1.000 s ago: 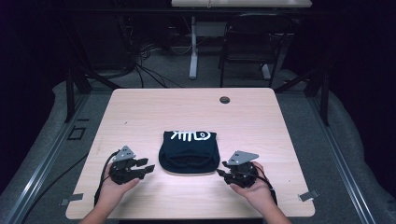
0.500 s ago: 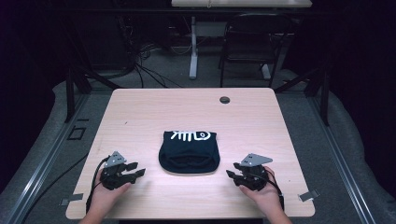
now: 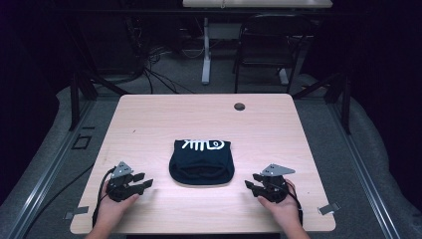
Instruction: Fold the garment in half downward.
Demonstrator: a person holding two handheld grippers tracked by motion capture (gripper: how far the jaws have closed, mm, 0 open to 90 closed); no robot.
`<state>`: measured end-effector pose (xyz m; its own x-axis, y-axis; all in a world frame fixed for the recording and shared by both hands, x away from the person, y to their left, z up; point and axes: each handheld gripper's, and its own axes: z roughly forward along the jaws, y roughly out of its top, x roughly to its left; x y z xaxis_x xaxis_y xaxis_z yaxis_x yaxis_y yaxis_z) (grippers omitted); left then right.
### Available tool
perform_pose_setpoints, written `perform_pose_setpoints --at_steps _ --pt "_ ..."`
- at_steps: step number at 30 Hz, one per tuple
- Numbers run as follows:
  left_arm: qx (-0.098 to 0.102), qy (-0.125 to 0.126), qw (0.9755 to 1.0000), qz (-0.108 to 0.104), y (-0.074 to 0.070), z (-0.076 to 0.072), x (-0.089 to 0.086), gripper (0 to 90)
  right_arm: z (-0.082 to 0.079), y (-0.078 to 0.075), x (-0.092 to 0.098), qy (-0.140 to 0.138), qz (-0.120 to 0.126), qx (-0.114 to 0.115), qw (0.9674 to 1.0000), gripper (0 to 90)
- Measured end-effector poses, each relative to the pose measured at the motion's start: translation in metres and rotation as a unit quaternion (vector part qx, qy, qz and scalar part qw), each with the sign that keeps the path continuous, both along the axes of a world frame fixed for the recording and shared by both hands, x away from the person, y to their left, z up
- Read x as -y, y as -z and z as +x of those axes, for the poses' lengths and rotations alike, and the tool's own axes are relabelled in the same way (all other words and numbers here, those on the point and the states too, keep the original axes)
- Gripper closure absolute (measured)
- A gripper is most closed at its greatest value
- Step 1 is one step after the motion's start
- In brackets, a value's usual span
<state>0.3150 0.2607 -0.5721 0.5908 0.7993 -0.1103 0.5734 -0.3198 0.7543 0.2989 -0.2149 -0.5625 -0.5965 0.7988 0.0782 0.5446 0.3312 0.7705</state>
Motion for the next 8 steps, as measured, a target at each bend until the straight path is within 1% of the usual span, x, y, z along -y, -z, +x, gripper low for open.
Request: perform_pose_setpoints --at_steps 4,6,8 --pt "0.001 0.0 1.0 0.005 0.001 0.001 0.0004 52.6 0.0002 0.001 -0.0019 0.003 0.001 0.003 1.0 55.5" --pt "0.0 0.0 1.0 0.004 0.0011 0.001 0.0016 52.4 0.0008 0.0011 -0.0017 -0.001 -0.006 0.002 1.0 55.0" --pt "0.002 0.004 1.0 0.008 0.0009 0.0014 0.0024 52.3 0.0011 0.0025 -0.0018 -0.001 -0.003 0.001 1.0 54.7"
